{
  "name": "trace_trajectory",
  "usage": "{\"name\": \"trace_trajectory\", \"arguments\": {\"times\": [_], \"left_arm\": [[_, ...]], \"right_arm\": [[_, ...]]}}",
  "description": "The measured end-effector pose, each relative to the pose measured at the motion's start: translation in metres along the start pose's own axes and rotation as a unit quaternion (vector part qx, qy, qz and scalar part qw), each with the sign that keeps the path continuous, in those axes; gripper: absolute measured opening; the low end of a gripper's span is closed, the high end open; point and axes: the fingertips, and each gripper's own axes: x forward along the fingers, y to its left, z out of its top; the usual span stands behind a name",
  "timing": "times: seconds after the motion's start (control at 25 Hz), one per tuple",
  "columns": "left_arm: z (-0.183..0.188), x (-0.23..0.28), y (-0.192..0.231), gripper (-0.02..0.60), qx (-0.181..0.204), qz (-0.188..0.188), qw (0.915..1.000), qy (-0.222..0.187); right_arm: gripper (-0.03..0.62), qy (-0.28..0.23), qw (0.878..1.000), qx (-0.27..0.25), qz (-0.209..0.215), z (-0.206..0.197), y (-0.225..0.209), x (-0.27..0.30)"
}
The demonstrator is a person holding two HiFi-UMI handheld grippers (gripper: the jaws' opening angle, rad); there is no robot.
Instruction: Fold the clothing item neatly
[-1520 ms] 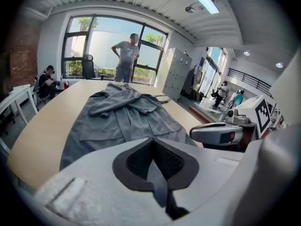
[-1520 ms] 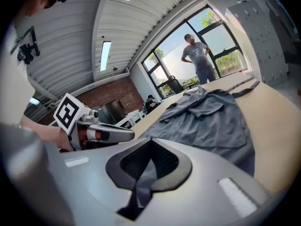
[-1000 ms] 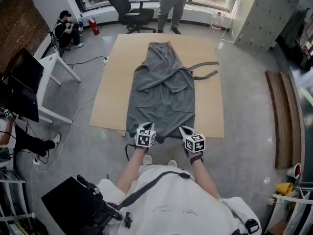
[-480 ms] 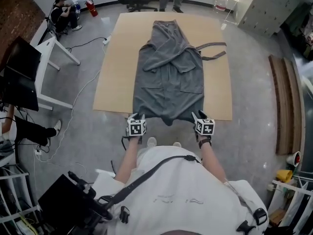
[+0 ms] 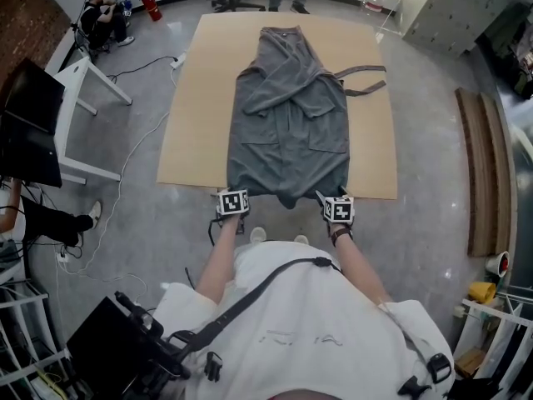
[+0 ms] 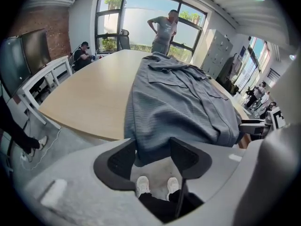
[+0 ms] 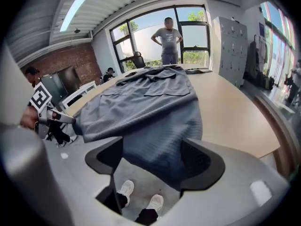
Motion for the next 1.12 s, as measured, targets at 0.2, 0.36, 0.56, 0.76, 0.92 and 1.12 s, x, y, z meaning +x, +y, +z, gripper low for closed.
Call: {"name": "trace_trajectory", "arguments": {"times": [0.2, 0.36, 0.56, 0.76, 0.92, 1.12], "left_arm": [[0.004, 0.002, 0.004, 0.238, -0.004, 0.032, 0.9994, 0.011], [0.0, 0.004, -0.003, 0.222, 0.0, 0.026, 0.9989, 0.038], [-0.002, 0.011, -0.033, 0.048, 0.063, -0.022, 0.9973, 0.031], [-0.013, -0.007, -0.059, 0.041, 0.057, -0.073, 0.9954, 0.028], [-0.021, -0.036, -0.084, 0.04, 0.072, -0.123, 0.9898, 0.001], [-0.031, -0.086, -0.105, 0.038, 0.056, -0.162, 0.9845, -0.037]], "right_arm": [[0.342, 0.015, 0.998, -0.062, -0.01, 0.01, 0.019, 0.011], [0.217, 0.007, 0.995, -0.093, 0.019, 0.01, 0.035, 0.022], [0.048, 0.011, 0.996, -0.079, 0.044, 0.006, 0.038, 0.019], [0.041, 0.018, 0.995, -0.04, 0.09, 0.004, 0.046, -0.004], [0.04, -0.014, 0.987, -0.033, 0.154, 0.002, 0.061, -0.034], [0.04, -0.035, 0.978, -0.03, 0.203, -0.004, 0.072, -0.079]]}}
